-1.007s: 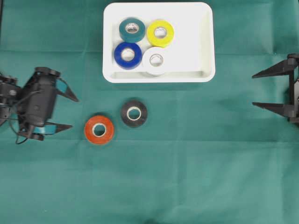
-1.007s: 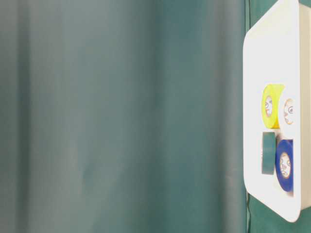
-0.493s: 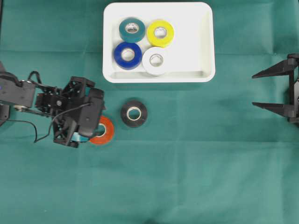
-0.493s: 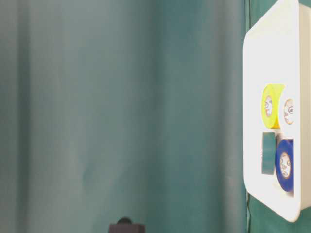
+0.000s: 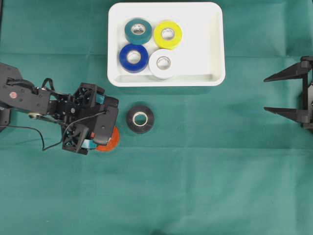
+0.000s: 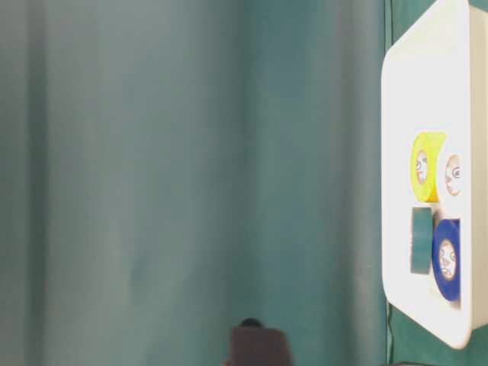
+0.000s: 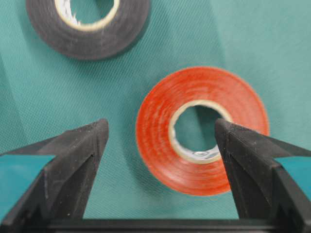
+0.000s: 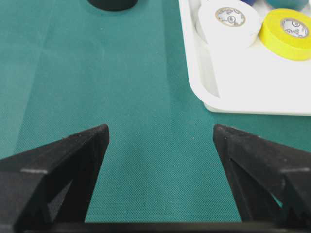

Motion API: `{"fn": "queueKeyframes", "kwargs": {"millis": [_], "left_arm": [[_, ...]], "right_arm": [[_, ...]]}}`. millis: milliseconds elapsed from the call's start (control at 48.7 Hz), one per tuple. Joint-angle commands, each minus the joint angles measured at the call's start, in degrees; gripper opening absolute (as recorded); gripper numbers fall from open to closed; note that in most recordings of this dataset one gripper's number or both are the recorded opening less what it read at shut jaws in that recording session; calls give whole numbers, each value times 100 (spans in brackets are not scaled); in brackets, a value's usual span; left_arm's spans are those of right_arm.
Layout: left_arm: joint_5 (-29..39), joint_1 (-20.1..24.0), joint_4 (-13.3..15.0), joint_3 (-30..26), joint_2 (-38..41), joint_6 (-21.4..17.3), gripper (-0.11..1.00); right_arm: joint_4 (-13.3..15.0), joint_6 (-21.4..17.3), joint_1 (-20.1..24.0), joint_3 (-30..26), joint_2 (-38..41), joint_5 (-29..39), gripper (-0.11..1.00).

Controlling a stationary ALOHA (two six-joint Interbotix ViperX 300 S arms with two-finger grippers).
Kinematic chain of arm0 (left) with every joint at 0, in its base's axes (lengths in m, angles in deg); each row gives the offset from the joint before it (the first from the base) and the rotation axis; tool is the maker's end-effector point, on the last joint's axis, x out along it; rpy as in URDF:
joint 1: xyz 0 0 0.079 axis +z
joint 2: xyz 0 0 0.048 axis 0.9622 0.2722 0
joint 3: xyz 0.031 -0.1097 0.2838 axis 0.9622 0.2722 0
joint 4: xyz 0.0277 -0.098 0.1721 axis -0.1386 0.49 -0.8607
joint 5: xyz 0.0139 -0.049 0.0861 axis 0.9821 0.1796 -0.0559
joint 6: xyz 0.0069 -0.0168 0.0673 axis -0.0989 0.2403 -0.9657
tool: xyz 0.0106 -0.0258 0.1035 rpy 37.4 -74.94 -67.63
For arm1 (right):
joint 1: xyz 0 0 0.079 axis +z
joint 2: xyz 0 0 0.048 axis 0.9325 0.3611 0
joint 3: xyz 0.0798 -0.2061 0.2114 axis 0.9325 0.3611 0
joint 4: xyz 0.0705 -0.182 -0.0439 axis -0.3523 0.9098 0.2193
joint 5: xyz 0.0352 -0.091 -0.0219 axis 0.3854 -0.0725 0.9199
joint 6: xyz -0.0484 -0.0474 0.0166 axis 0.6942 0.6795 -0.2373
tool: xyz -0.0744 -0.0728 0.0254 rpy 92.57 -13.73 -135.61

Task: Put the tape into the white case with the left arm.
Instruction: 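Lower the left gripper into the red roll's hole and close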

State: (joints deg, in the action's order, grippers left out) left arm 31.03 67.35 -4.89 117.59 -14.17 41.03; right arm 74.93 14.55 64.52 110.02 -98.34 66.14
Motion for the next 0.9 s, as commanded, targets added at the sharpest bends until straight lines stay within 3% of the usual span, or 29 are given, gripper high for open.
{"fn": "queueKeyframes", "kwargs": {"millis": [0,370,473,555,719,884], "left_arm": [[-26,88,-9,-132,79,-18,88],[-53,141,-9,-211,422,-26,88],[-53,141,-9,-220,396,-18,83],[-53,141,-9,-220,396,0,68],[-53,141,-9,-220,378,9,25],[-26,141,-9,-246,378,18,25]], "right_arm": [[9,0,-9,-53,35,-44,62],[9,0,-18,-53,35,-35,62],[9,0,-18,-44,35,-44,62],[9,0,-9,-44,35,-35,62],[9,0,-9,-44,35,-35,62],[9,0,-9,-53,44,-44,62]]}}
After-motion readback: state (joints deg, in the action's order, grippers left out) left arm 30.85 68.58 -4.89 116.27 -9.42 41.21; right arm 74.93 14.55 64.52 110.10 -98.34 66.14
